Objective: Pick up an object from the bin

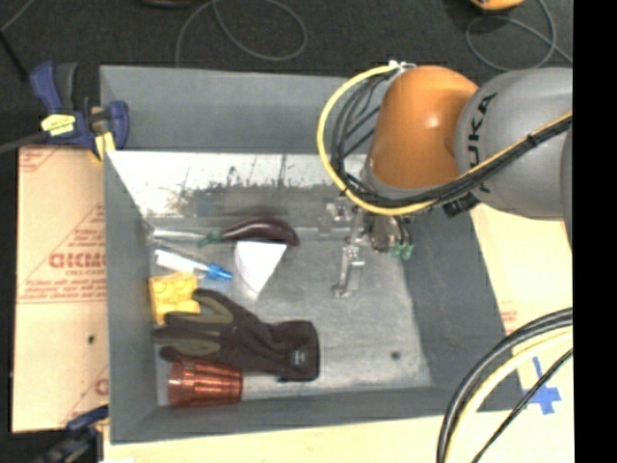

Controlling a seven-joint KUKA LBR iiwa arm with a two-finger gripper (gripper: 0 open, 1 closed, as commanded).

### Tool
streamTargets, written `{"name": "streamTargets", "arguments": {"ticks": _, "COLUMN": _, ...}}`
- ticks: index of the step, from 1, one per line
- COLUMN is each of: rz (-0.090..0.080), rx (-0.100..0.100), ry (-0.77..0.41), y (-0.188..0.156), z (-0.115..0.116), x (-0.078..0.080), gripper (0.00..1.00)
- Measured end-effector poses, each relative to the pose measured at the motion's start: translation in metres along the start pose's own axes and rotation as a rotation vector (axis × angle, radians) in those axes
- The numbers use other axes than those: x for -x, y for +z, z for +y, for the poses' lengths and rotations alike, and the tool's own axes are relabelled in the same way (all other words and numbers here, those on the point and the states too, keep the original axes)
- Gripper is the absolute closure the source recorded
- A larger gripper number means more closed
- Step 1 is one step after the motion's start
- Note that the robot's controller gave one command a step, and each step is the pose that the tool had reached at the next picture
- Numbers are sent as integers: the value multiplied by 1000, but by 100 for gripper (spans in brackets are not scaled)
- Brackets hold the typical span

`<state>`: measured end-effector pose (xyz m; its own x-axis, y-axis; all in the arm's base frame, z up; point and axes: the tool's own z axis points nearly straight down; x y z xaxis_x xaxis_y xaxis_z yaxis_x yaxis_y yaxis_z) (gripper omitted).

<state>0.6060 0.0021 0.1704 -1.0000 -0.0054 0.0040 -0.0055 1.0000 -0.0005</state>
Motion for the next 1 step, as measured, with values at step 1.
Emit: {"name": "streamTargets", "arguments": {"ticks": 1, "rz": -8, "rx": 0, "ry": 0, "y": -5, "z": 0, "x": 2, "gripper": 0}}
